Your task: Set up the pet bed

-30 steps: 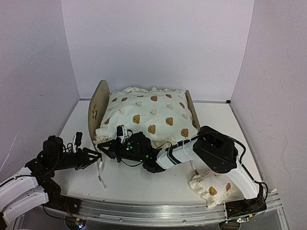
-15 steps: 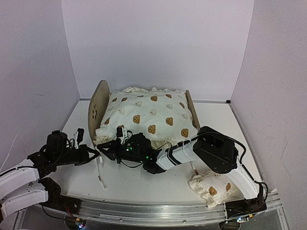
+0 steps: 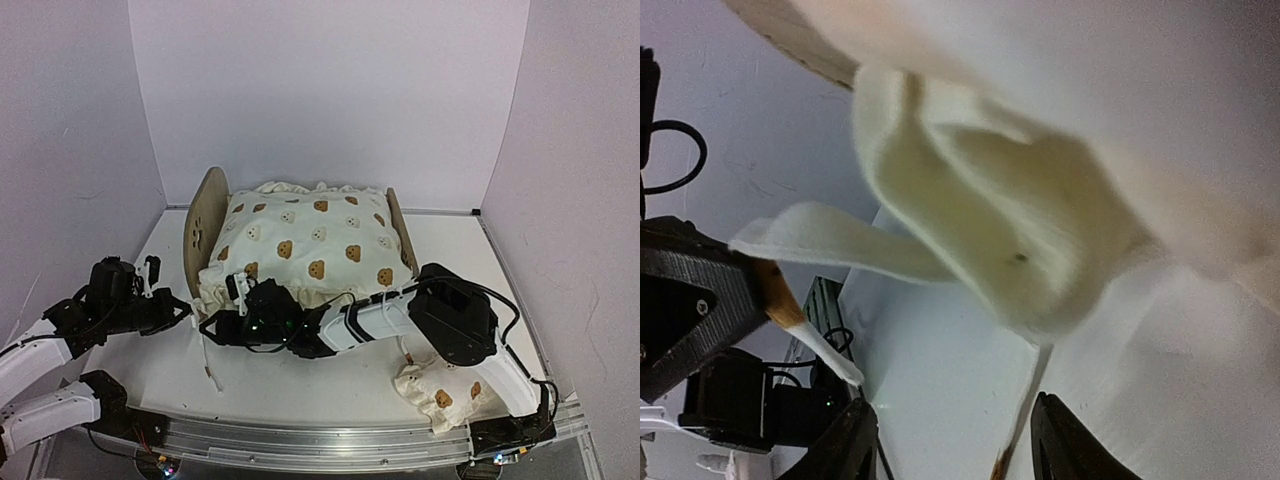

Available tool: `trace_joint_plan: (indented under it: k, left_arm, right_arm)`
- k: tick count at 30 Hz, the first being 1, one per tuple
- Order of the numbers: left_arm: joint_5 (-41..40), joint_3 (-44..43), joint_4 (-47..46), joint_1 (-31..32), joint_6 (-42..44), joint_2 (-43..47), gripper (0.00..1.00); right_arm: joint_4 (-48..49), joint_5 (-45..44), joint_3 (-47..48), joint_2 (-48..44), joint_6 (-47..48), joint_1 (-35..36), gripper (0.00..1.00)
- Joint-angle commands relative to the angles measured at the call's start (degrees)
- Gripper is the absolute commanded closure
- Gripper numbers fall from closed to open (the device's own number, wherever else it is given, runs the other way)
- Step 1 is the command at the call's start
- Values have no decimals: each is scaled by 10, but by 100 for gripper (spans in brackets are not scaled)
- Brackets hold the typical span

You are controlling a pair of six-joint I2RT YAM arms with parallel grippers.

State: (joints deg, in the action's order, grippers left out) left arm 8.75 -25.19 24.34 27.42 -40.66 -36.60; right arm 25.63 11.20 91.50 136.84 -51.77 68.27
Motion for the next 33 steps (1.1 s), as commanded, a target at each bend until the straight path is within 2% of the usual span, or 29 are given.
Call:
trace_joint_plan:
  k: [1,10,14,18,23,27,29,33]
  left_arm:
    - [-22,-34,17,-2,-1,-16,100]
    - [-33,-29,19,-2,-16,10,100]
    - [-44,-34,24,-2,-20,16,100]
    - [-51,-40,27,-2,-22,17,100]
    - [-57,-44,28,-2,-22,13,100]
    - [-57,-46,28,-2,-24,11,100]
    - [-54,-46,28,-2,-28,13,100]
    - [-54,-44,27,-2,-35,18,100]
  right_arm:
    - [-33,-79,70,49,112,28,47]
    - [-20,-236,142,127,169,50,59]
    - [-88,-354,177,148,217,81,60]
    - [-143,-414,193,161,257,98,62]
    - [-172,-356,214,166,278,101,57]
    - [-244,-374,258,184,267,102,55]
    - [-249,-379,249,177,264,99,48]
    - [-242,-344,248,160,243,86,43]
